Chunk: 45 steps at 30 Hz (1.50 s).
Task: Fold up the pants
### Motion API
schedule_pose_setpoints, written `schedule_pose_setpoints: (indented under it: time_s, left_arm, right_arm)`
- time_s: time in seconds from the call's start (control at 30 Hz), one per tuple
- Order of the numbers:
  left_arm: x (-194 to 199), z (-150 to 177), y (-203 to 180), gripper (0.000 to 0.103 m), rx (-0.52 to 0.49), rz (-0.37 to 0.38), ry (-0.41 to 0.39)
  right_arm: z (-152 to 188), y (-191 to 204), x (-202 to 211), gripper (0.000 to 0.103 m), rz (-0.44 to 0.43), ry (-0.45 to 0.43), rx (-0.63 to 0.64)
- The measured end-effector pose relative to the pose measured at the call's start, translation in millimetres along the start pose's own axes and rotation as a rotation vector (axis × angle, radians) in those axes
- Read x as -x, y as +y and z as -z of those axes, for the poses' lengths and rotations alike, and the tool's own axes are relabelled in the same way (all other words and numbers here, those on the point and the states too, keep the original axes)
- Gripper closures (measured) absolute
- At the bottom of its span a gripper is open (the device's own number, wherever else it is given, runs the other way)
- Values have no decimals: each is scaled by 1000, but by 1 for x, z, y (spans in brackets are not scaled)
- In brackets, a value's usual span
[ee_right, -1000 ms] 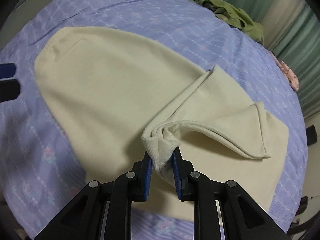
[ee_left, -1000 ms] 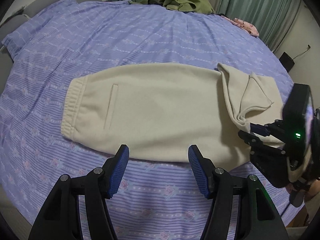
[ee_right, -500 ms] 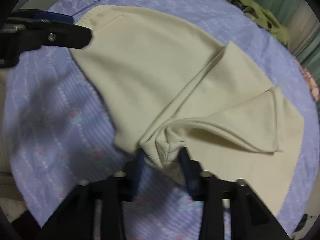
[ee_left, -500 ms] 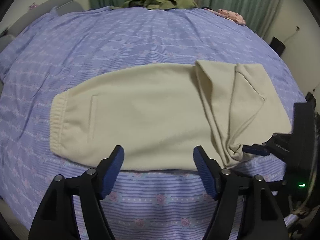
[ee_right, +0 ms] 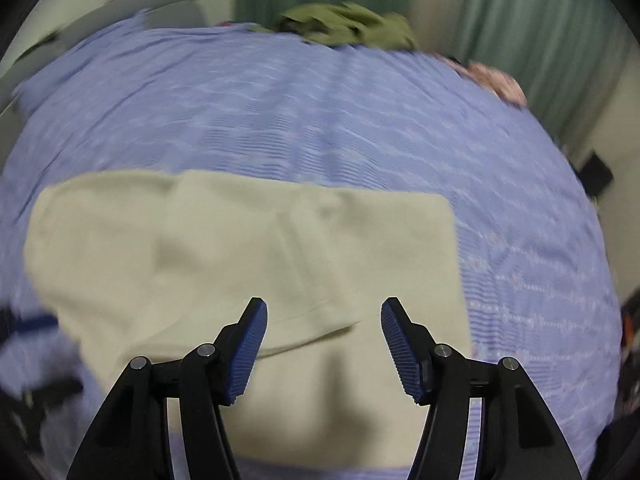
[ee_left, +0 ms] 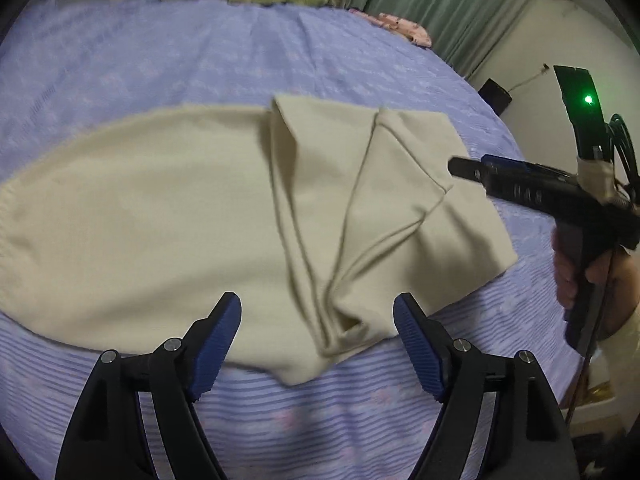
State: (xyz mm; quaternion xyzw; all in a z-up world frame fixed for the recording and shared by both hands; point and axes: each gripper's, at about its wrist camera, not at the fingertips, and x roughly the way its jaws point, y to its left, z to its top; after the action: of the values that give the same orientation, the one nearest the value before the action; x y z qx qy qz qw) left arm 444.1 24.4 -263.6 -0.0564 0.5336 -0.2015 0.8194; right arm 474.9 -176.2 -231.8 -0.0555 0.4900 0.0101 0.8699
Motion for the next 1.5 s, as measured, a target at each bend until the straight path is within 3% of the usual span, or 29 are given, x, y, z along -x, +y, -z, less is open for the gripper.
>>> schedule_pose_setpoints:
  time_s: [0.27,0.3,0.33,0.37,0.4,0.43,0.53,0.67,0.8,0.83,0.93,1.0,1.07,1.13,1.17,1.33,1.5]
  left_arm:
    - [-48,10,24,31,219,76,94]
    - [-48,12,27,36,235,77,89]
    - [-47,14,30,51,249,78,87]
    - [-46,15,32,61,253,82,87]
    - [-45,17,35,79,256,134,93]
    - [-44,19,36,86,264,171,104]
    - [-38,22,31,88,242,155,89]
    - [-32,30,30,89,261,150,74]
    - [-32,39,38,90,320,167,78]
    - [-33,41,41,90,341,175,82]
    - [-33,41,46,89,361,189,84]
    - [-31,37,44,86,330,166,92]
    - [-21,32,41,80,278,120,67]
    - [-2,17,41,48,192,67,-2]
    - [5,6,42,42,150,58,-40]
    - [-6,-63,53,41,-4,95,-92]
    - [-51,-118,76,42,71,181,-55]
  right_arm:
    - [-18,-29,-47,42,-105,55,-175]
    - [-18,-29,-53,42,-115,74,-185]
    - [-19,-29,-60,44,-130,95,-196]
    - [-18,-28,-65,56,-153,116,-207]
    - [-18,-27,-69,68,-176,136,-212]
    - [-18,-24,-71,82,-205,152,-217]
    - [-33,-17,-57,90,-283,106,-248]
    - [-79,10,-42,90,-363,23,-218]
    - [-136,60,-55,90,-388,1,-115]
    - [-150,77,-57,87,-355,-23,-61]
    - [-164,109,-48,53,-245,-62,48]
    - [-163,117,-39,52,-201,-91,98]
    - [-156,113,-38,51,-174,-65,123]
    - [-146,96,-33,51,-141,-55,120]
    - [-137,88,-31,51,-109,-53,118]
    - [-87,53,-17,51,-17,-39,35]
    - [-30,26,-13,51,-40,26,-132]
